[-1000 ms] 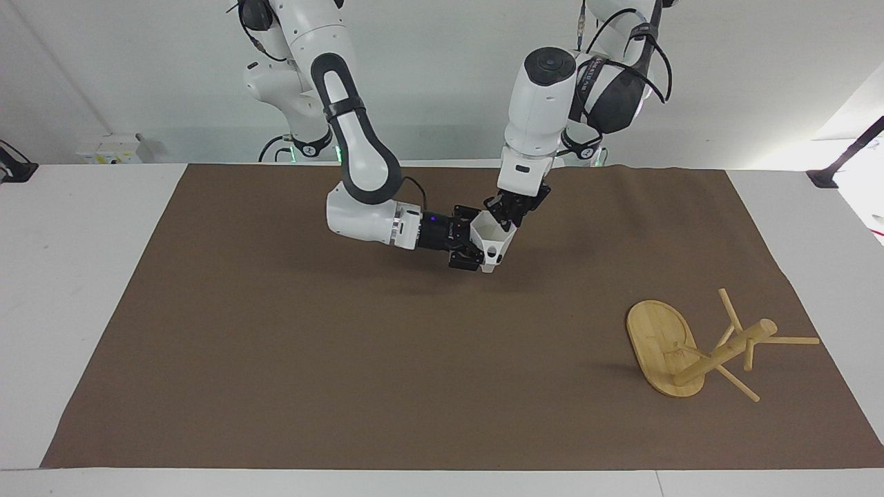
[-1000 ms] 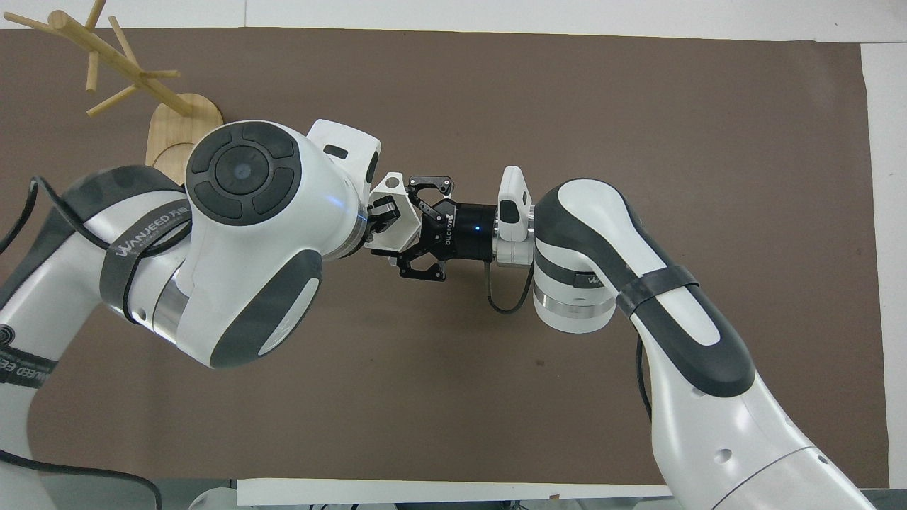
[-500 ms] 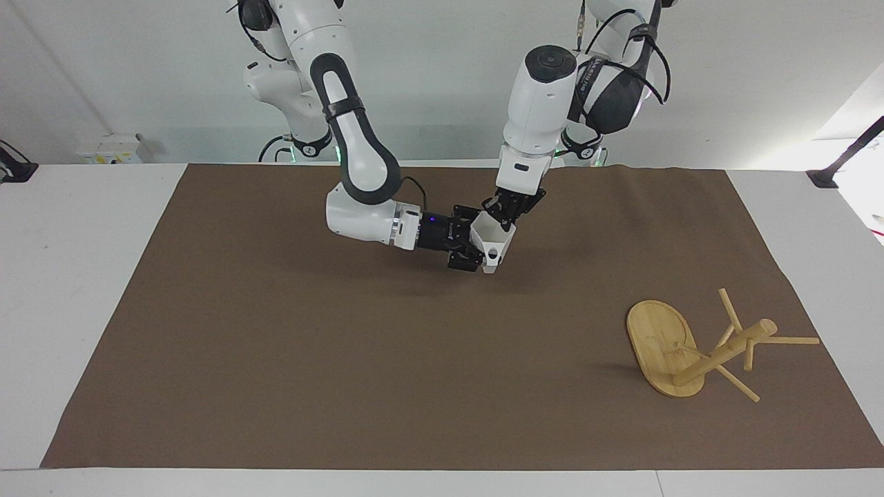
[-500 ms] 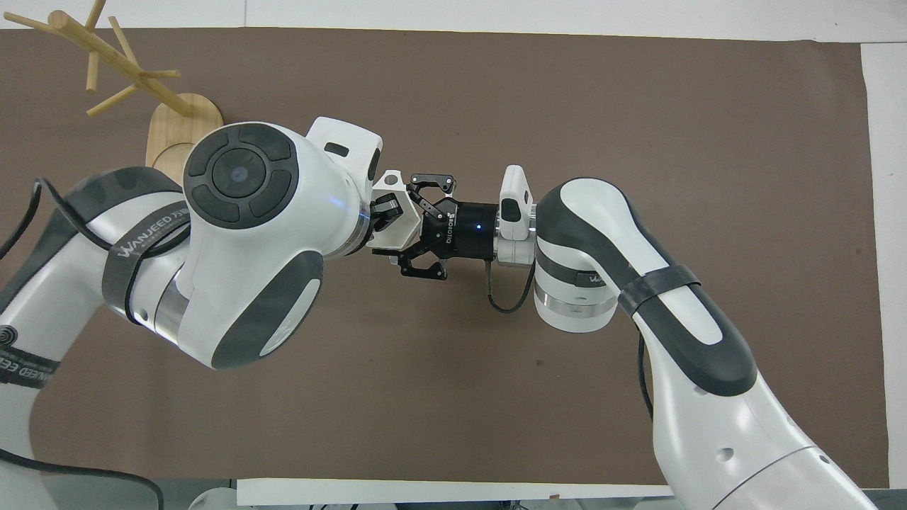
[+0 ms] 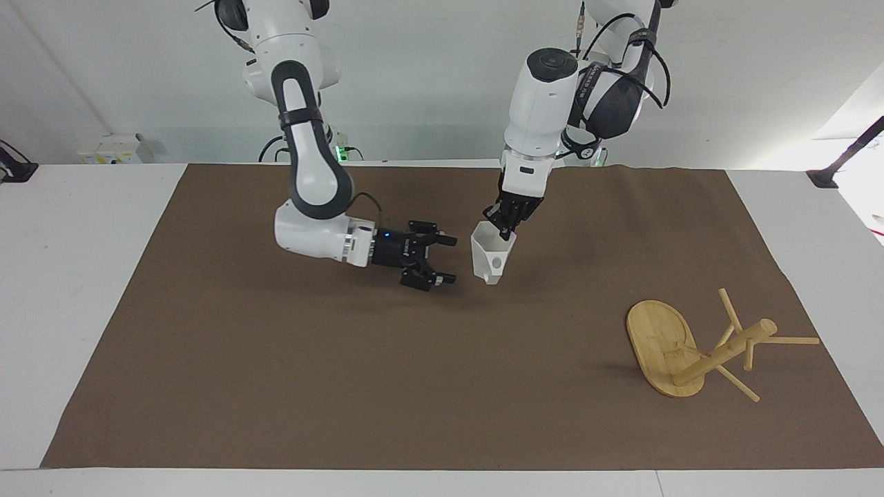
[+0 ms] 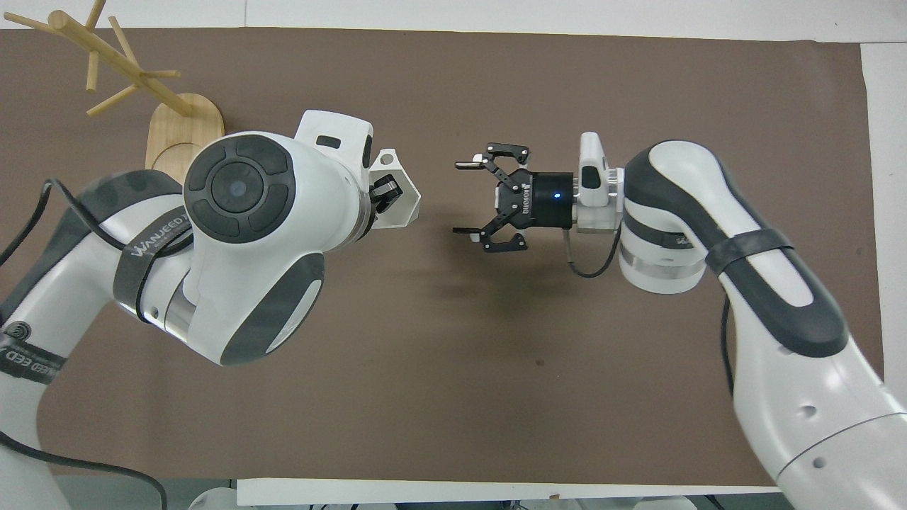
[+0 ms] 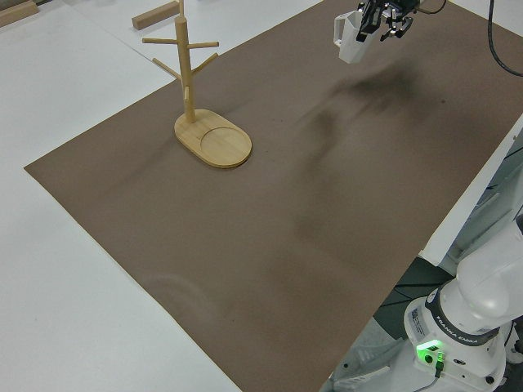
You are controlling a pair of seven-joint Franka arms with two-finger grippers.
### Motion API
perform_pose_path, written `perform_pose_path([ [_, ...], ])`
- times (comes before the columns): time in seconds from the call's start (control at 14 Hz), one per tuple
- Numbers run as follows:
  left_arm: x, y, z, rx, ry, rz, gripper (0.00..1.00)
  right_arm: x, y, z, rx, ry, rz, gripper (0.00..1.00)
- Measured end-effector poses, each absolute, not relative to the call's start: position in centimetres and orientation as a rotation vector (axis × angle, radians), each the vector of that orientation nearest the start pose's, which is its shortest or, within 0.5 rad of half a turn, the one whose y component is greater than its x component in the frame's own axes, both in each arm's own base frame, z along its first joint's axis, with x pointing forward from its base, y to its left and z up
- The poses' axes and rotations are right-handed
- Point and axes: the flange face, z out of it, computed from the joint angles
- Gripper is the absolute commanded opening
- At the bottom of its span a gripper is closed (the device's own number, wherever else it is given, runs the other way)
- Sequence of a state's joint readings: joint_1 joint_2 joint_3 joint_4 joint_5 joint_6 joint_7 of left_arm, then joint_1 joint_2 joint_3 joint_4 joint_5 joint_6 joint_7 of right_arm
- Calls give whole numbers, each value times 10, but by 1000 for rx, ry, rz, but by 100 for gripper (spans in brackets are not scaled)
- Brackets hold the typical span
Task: Hang cup on rack
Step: 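Carry the cup toward the mug tree while the right gripper withdraws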
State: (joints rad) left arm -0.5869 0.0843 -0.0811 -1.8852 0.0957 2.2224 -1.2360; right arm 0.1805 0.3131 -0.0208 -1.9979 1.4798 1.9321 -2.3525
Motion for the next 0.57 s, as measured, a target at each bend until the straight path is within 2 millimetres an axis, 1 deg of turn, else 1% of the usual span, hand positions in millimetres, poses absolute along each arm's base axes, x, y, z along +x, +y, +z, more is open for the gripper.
perform_pose_path([
  [0.07, 476, -372, 473, -3196, -902, -461, 0, 584, 124, 322, -1443, -1539, -1094, 100],
  [0.14, 471, -369, 460, -3222, -948, -563, 0, 584, 88, 320, -1463, -1601, -1046, 100],
  [0.21, 464, -365, 449, -3247, -980, -640, 0, 583, 57, 324, -1483, -1674, -997, 100],
  [0.29, 459, -358, 442, -3281, -1001, -705, 0, 582, 33, 334, -1500, -1759, -942, 100],
  [0.36, 455, -349, 435, -3324, -996, -777, 0, 579, 16, 351, -1534, -1830, -866, 100],
  [0.43, 451, -336, 427, -3359, -970, -854, 0, 575, 6, 374, -1592, -1888, -767, 100],
  [0.57, 452, -301, 415, -3396, -959, -987, 0, 567, -2, 424, -1756, -1936, -586, 100],
])
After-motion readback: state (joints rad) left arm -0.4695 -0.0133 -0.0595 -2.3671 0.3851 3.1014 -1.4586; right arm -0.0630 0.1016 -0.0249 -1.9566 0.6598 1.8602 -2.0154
